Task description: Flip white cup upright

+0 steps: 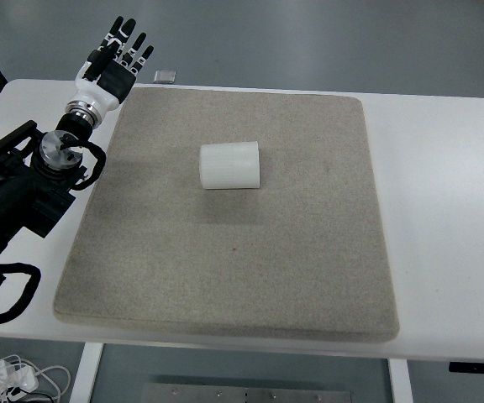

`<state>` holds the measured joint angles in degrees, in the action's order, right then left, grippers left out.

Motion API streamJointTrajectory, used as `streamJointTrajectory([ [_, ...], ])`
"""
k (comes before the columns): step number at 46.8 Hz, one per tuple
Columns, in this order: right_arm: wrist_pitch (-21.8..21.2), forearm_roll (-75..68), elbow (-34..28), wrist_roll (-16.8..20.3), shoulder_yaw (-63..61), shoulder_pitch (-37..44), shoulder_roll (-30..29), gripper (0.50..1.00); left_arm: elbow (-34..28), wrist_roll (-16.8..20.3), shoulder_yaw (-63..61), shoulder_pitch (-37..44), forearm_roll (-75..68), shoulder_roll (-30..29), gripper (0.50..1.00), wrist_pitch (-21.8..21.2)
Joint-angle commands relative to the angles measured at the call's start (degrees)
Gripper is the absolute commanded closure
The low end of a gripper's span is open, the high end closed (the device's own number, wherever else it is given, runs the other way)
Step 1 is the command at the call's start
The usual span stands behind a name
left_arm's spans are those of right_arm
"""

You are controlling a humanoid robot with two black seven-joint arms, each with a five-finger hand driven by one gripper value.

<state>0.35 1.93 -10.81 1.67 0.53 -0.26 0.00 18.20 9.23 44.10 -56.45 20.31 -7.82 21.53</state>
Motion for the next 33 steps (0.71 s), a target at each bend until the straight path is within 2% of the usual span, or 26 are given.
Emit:
streamJointTrajectory([
  [1,0.00,0.00,-0.09,0.00,0.00,0.00,0.00,0.548,0.00,0.00,0.03,0.03,0.08,0.00,0.506,0.00],
  [33,0.00,0.00,0.00,0.00,0.00,0.00,0.00,0.548,-0.70,0.00,-0.06,-0.76,-0.01,-0.53,0.506,0.00],
])
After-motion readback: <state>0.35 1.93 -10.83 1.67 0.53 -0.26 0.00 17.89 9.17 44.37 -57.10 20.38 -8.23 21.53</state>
